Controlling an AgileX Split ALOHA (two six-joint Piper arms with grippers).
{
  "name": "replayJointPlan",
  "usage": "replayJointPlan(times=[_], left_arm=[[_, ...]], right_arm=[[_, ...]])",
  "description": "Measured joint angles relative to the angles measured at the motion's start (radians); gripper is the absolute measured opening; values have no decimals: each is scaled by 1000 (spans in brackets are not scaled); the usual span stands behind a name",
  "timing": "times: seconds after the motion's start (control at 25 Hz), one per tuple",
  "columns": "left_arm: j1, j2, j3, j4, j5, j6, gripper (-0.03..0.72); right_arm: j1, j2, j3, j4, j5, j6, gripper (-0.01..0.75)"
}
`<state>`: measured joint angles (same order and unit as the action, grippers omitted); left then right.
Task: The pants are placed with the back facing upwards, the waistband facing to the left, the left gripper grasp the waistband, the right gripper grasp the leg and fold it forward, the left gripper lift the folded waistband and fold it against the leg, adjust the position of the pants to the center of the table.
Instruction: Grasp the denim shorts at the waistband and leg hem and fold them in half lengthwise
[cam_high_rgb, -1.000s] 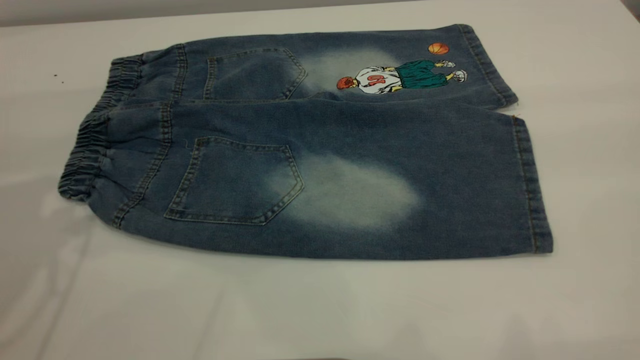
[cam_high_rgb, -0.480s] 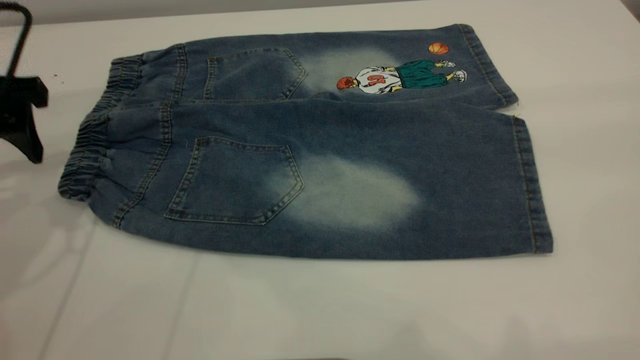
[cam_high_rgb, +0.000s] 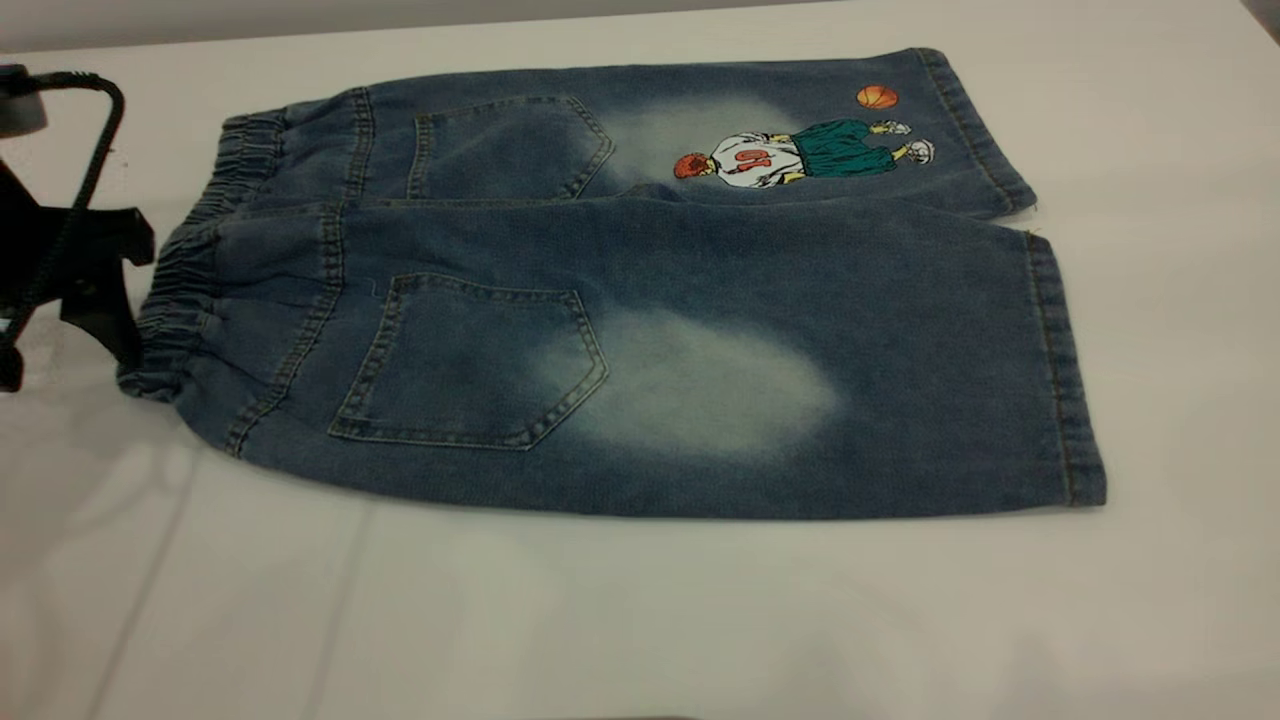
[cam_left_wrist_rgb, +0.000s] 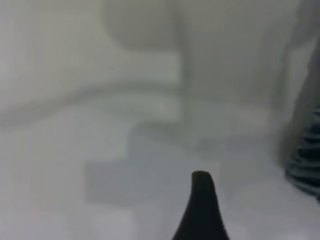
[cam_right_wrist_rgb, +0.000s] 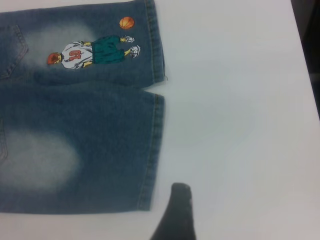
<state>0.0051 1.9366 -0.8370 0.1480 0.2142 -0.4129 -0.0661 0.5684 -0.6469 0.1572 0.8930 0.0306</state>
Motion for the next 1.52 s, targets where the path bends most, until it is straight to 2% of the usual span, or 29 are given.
replayJointPlan(times=[0.64, 1.04, 1.12, 1.2, 1.28, 1.4, 1.52], left_arm=[[-62, 38, -10, -6, -70, -1, 512], [-65, 93, -17, -6, -104, -4, 505], [-66, 96, -17, -7, -113, -4, 480], [-68, 99, -17, -8, -129, -4, 414], [-70, 101, -17, -9, -150, -4, 320], [-70, 103, -17, -9, -188, -6, 126], [-71, 96, -17, -9, -196, -7, 91]], right_arm=[[0, 0, 0, 0, 0, 0, 593], [0, 0, 0, -2, 0, 0, 593], [0, 0, 0, -3, 0, 0, 593], [0, 0, 0, -3, 0, 0, 593], [0, 0, 0, -4, -1, -11, 593], [0, 0, -10, 10, -6, -52, 593], [0, 9, -48, 42, -6, -116, 593]])
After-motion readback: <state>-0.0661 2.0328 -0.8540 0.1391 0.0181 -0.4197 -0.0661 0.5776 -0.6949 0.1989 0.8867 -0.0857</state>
